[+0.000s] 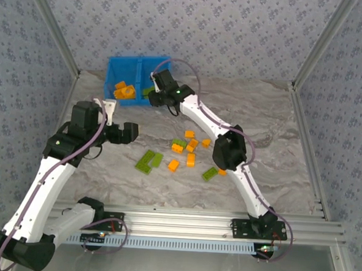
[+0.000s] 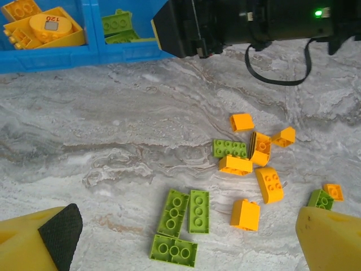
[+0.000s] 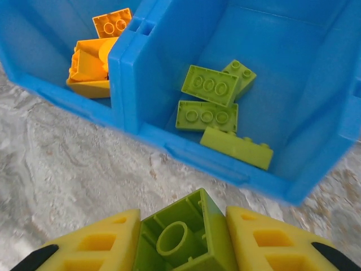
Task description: Sort the legos into containers by color
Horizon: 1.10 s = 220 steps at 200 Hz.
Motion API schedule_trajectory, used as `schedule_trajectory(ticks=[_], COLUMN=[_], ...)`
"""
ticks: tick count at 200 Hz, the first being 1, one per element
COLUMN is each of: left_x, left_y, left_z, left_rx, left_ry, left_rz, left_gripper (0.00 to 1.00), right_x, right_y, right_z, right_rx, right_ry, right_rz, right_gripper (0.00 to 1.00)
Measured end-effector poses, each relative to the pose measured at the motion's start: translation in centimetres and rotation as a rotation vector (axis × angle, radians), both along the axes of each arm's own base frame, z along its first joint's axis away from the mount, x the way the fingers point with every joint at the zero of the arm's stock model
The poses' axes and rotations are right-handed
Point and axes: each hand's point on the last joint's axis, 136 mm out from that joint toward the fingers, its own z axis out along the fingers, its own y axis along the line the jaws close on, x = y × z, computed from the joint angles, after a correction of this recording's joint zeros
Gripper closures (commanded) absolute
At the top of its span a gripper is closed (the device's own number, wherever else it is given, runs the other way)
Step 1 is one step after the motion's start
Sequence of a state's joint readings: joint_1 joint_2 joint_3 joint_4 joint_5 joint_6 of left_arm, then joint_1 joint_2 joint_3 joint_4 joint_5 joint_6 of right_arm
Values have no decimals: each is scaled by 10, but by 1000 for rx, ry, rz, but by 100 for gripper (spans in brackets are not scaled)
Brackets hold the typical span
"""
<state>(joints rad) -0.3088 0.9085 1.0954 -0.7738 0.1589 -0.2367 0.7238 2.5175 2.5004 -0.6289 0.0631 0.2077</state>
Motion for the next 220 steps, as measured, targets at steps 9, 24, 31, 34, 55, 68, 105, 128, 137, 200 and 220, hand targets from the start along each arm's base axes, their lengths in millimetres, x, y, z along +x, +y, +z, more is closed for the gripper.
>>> schedule_trajectory(ticks=[9, 24, 31, 34, 55, 68, 105, 128, 137, 200, 220], left_x=[-1, -2, -2, -2, -2, -2, -7, -11, -13, -9, -7], left_y=[1, 2, 2, 2, 2, 2, 4, 5, 6, 5, 4], left_z=[-2, -3, -3, -3, -3, -4, -7, -9, -11, -17, -14], left_rx=[4, 9, 11, 11, 10, 5, -9, -20, -21, -42, -49], left_ry=[7, 15, 14, 15, 15, 20, 30, 34, 38, 53, 40], left_rz=[2, 5, 8, 8, 9, 13, 26, 36, 39, 58, 59], left_gripper=[1, 1, 1, 1, 1, 1, 1, 1, 1, 1, 1], right_x=[4, 10, 14, 15, 29, 39, 61, 71, 72, 46, 13], right_y=[3, 7, 9, 10, 18, 22, 22, 20, 20, 16, -7], right_z=[-6, -15, -18, -20, -26, -28, -37, -35, -29, 32, 65], right_rx=[3, 8, 17, 21, 55, 74, 109, 141, 147, 154, 119], right_ry=[-4, -10, -20, -24, -64, -97, -162, -182, -193, -176, -120], right_rz=[-1, -3, -4, -5, -16, -28, -69, -88, -82, -53, -51], right_gripper=[64, 64, 63, 63, 62, 62, 55, 31, 28, 17, 14])
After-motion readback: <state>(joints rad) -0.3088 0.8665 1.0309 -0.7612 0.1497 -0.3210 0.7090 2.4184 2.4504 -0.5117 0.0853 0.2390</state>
